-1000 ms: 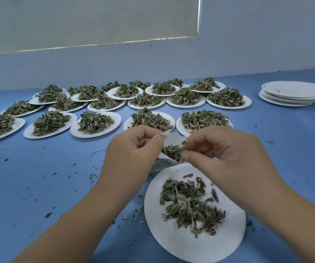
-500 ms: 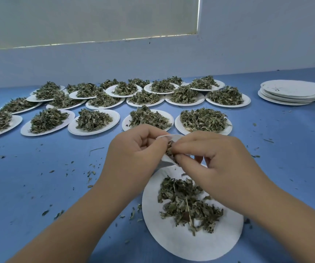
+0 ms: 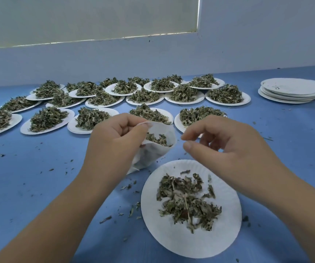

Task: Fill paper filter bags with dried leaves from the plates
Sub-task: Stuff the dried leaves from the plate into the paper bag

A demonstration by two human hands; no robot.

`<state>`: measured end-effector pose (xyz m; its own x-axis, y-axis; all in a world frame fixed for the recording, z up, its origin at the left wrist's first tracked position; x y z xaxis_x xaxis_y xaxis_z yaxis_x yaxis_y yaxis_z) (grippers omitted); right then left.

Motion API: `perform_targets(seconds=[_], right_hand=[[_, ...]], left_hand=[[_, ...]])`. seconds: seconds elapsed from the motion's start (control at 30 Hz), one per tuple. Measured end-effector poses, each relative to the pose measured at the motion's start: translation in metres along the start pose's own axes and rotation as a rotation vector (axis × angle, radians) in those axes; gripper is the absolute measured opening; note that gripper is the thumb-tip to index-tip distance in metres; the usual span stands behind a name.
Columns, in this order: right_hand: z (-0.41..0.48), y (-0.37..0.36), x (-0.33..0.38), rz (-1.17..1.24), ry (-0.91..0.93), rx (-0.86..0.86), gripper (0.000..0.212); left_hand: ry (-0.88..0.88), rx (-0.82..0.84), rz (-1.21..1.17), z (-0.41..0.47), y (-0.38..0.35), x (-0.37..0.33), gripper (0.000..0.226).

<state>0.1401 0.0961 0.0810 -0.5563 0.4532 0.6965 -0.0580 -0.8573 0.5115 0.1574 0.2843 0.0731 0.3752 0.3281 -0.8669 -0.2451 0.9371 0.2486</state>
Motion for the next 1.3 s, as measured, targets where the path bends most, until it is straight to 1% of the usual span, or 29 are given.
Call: perform_targets(seconds=[0.03, 0.07, 0.13, 0.2, 0.23, 0.27, 0.37, 0.43, 0.53, 0.73, 0.83, 1.0, 1.17, 1.23, 1.3], right_hand=[[0.001, -0.001, -0.006, -0.047, -0.048, 0.023, 0.006], [0.000, -0.006, -0.012, -0.129, -0.106, 0.086, 0.015], [-0.006, -0.023, -0.029, -0.347, -0.228, 0.285, 0.040], [-0.016, -0.039, -0.042, -0.466, -0.298, 0.462, 0.058], [-0.019, -0.044, -0.043, -0.484, -0.314, 0.506, 0.064], [-0.020, -0.047, -0.043, -0.492, -0.317, 0.516, 0.069], [-0.019, -0.055, -0.037, -0.479, -0.289, 0.500, 0.074], [-0.020, -0.064, -0.032, -0.475, -0.244, 0.525, 0.068], [-0.022, -0.074, -0.027, -0.508, -0.181, 0.546, 0.054], [-0.018, -0.076, -0.023, -0.500, -0.131, 0.506, 0.027], [-0.017, -0.074, -0.022, -0.493, -0.127, 0.501, 0.021], [-0.015, -0.073, -0.022, -0.506, -0.116, 0.485, 0.015], [-0.012, -0.065, -0.021, -0.415, -0.137, 0.450, 0.015], [-0.010, -0.054, -0.021, -0.365, -0.148, 0.396, 0.012], [-0.006, -0.037, -0.021, -0.241, -0.189, 0.327, 0.006]], left_hand=[[0.010, -0.021, -0.016, 0.001, 0.003, 0.001, 0.016], [0.015, -0.039, -0.028, 0.002, 0.006, 0.002, 0.016], [0.012, -0.063, -0.034, 0.004, 0.009, 0.001, 0.017], [0.002, -0.075, -0.036, 0.004, 0.011, -0.001, 0.018], [-0.003, -0.077, -0.039, 0.003, 0.012, -0.001, 0.019], [-0.007, -0.077, -0.037, 0.003, 0.011, -0.002, 0.020], [-0.008, -0.074, -0.015, 0.002, 0.009, -0.002, 0.020], [-0.013, -0.066, -0.009, 0.001, 0.007, -0.003, 0.019], [-0.024, -0.058, 0.004, 0.000, 0.005, -0.005, 0.017], [-0.038, -0.054, 0.018, 0.000, 0.003, -0.006, 0.016], [-0.058, -0.069, 0.028, -0.001, 0.005, -0.008, 0.017], [-0.152, -0.107, 0.119, -0.003, 0.010, -0.014, 0.022], [-0.183, -0.091, 0.181, -0.005, 0.006, -0.014, 0.026], [-0.189, -0.075, 0.191, -0.007, 0.003, -0.014, 0.022], [-0.193, -0.062, 0.212, -0.008, 0.000, -0.015, 0.015]])
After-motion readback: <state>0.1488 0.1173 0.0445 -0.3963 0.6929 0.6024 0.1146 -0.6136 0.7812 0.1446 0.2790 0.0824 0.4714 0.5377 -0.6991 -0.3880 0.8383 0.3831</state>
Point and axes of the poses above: each hand's wrist, its own z-axis towards the middle knuckle, its own y-axis out of the back of the hand, x = y × z, the point moved 9 cm from there along z, towards the middle knuckle, and after that the axes turned 2 degrees about z, right-handed, at the moved point
